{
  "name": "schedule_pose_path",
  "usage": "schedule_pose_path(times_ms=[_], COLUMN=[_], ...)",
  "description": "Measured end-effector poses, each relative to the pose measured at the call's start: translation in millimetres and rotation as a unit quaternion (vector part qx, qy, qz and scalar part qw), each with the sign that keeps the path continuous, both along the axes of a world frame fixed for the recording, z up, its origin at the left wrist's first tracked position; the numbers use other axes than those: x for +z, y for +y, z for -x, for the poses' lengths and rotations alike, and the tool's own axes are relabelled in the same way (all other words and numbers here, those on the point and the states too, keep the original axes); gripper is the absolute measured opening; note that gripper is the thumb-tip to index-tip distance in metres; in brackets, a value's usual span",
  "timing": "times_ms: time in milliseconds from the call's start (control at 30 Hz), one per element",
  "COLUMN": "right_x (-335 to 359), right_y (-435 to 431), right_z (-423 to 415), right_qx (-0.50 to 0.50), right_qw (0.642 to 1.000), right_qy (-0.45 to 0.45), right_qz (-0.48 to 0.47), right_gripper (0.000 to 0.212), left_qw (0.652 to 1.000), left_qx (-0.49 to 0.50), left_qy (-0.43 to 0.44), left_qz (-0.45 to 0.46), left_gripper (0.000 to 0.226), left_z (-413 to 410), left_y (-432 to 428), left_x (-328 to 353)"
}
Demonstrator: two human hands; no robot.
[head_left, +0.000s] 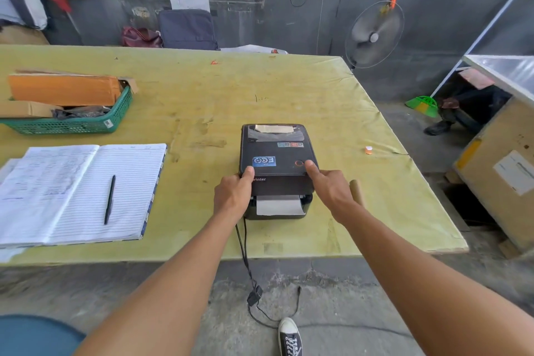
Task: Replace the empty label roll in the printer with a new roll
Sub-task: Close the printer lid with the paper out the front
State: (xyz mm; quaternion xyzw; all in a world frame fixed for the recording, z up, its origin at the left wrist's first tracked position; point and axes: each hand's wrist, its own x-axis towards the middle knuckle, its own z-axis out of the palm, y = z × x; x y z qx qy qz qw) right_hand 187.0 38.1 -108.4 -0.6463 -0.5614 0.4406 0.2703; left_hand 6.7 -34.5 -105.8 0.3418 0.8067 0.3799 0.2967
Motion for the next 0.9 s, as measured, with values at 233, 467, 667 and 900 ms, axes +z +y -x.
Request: schedule_pose_path(times_ms=[233, 467, 667, 900], right_x=[-18.3, -20.1, -29.4, -12.9], right_y=[0.5, -0.8, -6.3, -8.0], right_z=[-2.6, -3.4, -1.4, -0.2], right_qx=[-0.022, -0.013, -0.023, -0.026], right_qw=[1.0, 1.0, 0.999, 0.997], right_qy=[-0.002, -0.029, -0.03, -0.005], right_qz=[0.006, 0.002, 0.004, 0.078], right_gripper=[0.063, 0.047, 0.062, 0.041], left_qw=[0.999, 0.995, 0.994, 0.99], left_qx=[-0.015, 0.043, 0.025, 0.015], left_qy=[-0.016, -0.068, -0.066, -0.097], left_qz=[0.028, 0.05, 0.08, 0.103], left_gripper=[0.06, 0.05, 0.052, 0.058], left_z=[6.2, 13.6, 13.1, 15.1], left_y=[-5.8, 10.5, 9.5, 13.4], left_x=[-16.4, -19.0, -25.5, -22.2])
